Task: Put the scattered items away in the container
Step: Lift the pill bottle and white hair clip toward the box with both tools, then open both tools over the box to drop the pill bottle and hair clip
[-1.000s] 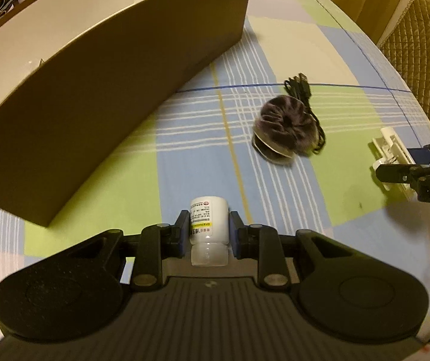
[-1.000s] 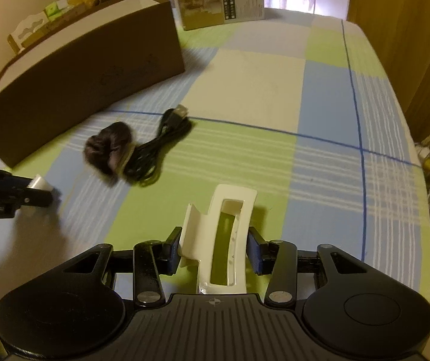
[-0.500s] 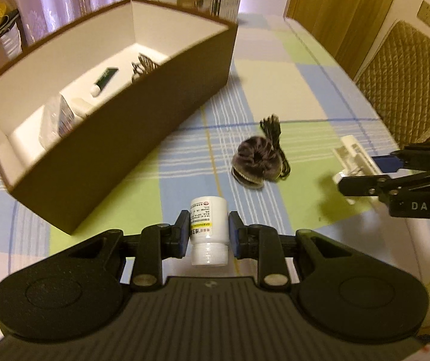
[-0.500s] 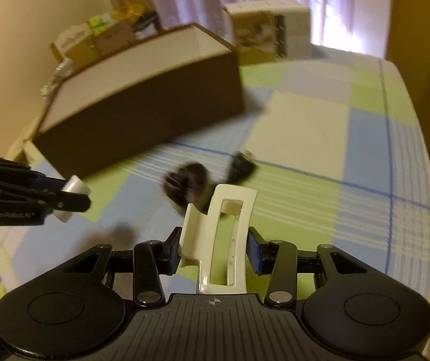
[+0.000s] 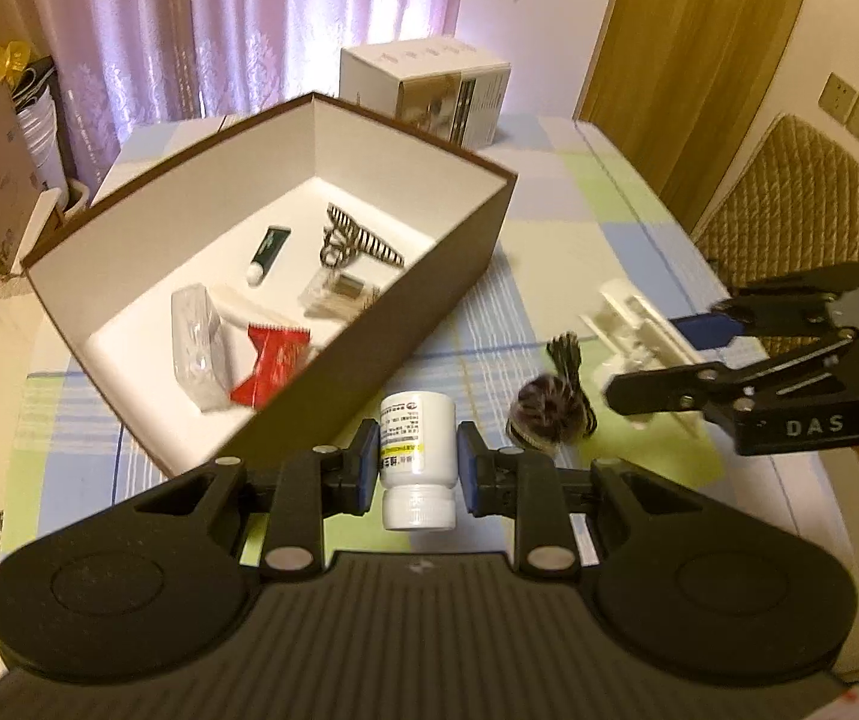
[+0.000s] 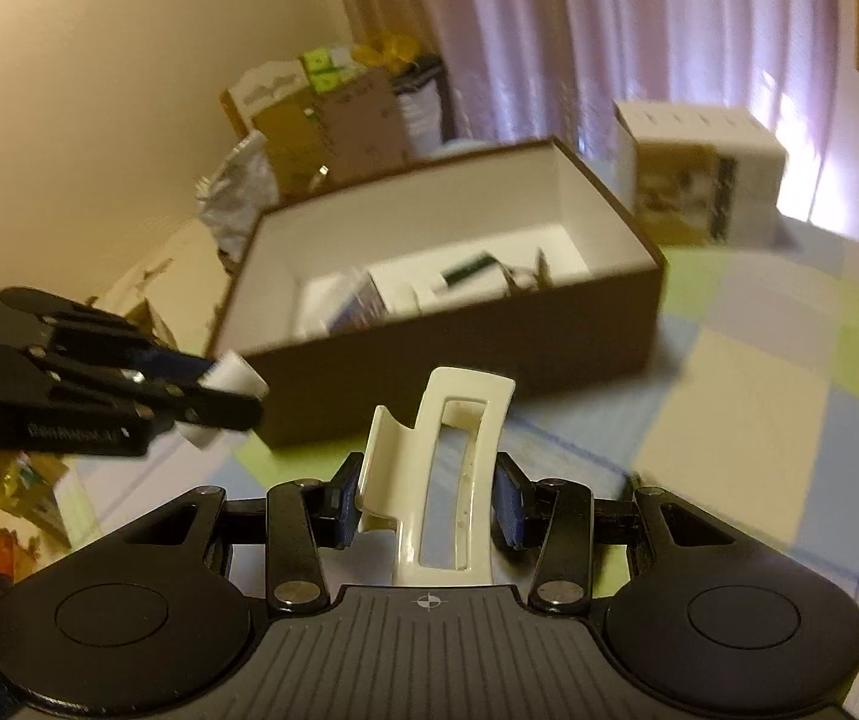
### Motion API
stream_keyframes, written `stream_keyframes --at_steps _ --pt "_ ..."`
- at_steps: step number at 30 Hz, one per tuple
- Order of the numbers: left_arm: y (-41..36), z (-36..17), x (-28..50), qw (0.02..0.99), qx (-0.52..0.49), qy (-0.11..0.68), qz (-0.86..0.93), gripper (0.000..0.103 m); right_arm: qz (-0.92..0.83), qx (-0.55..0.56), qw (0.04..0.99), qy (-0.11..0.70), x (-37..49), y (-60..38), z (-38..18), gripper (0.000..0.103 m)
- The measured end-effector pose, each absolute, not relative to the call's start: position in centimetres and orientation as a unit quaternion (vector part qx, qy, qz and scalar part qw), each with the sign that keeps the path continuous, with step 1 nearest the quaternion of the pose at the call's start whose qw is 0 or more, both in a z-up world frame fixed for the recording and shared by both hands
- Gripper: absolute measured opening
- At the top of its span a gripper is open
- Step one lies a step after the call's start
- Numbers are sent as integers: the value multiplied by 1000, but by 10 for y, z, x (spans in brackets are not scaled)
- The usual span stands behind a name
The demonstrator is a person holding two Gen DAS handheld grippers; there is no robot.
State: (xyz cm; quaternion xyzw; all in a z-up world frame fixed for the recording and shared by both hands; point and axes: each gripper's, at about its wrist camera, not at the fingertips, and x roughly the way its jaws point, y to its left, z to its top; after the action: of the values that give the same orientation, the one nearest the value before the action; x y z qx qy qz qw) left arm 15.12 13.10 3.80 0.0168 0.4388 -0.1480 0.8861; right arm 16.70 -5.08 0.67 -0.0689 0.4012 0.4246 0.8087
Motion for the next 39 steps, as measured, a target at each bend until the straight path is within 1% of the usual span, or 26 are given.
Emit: stream_keyframes --at_steps 8,13,21,26,30,35,39 --pt "167 57 202 899 28 412 -146 22 443 -80 818 358 212 4 32 41" --pt "197 59 242 906 46 405 -113 22 448 -95 818 350 247 46 30 41" --pt "236 36 288 902 51 423 -70 22 447 -124 800 381 291 102 -7 41" --pt "254 11 314 889 49 452 -57 22 445 -138 780 417 309 129 -39 41" --pt "267 -11 326 875 48 479 -50 22 445 -153 762 445 313 139 -62 41" --pt "274 -33 333 860 54 505 -52 22 469 -170 729 469 305 140 -76 41" --pt "270 -38 335 857 84 507 -48 22 471 -188 715 481 301 142 -89 41"
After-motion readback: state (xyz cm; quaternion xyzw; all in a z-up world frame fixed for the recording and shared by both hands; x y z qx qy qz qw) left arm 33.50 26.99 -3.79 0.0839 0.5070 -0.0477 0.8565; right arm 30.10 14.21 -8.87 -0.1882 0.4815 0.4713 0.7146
